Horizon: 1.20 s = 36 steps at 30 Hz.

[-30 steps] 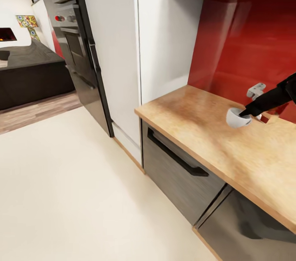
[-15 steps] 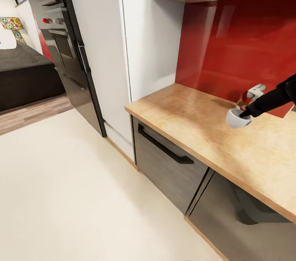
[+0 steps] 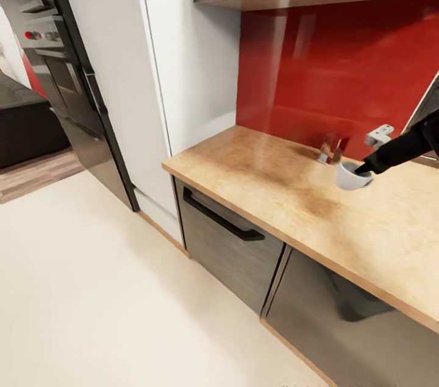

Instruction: Set up a coffee station on the kitchen countertop: keep the coffee maker on the countertop, move the bottle of coffee from the kitchen shelf to the counter next to the coffee maker, place a paper coffee filter on top of the coffee maker, put the saucer next to the coffee maker with the coffee cup on the saucer, and place the electric kettle next to the coffee maker.

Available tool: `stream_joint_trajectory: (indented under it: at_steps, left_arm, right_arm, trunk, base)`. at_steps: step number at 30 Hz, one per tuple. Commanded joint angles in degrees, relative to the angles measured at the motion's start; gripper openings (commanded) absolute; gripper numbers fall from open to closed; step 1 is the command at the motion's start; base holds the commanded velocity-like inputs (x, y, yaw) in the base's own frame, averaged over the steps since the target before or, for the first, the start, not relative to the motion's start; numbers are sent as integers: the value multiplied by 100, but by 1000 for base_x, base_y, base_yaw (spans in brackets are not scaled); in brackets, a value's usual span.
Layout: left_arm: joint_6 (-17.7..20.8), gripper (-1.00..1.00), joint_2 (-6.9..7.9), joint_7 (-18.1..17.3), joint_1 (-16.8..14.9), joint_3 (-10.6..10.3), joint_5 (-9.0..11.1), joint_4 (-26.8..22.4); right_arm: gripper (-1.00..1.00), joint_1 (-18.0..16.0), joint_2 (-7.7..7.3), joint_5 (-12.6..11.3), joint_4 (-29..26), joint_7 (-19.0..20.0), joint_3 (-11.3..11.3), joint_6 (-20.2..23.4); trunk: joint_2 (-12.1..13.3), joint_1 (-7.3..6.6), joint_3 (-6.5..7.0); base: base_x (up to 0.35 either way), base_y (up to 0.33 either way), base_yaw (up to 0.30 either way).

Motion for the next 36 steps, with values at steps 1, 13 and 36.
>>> stream_joint_trajectory:
  at_steps: [1, 13, 36]
  left_arm:
    - [-22, 100, 2, -5, 4, -14, 15, -9]
    - [-22, 100, 2, -5, 4, -23, 15, -7]
    - [-22, 100, 2, -5, 4, -38, 14, -30]
  right_arm:
    - [-100, -8, 2, 53, -6, 70, 11, 47]
    - [-100, -11, 453, -338, 10, 86, 22, 82]
    - [-100, -12, 685, -344, 25, 83, -11, 74]
  trunk:
    - [-3, 0, 1]
    - [-3, 0, 61]
    - [-3, 0, 134]
  base:
    - [0, 0, -233]
    - [0, 0, -249]
    - [-95, -87, -190]
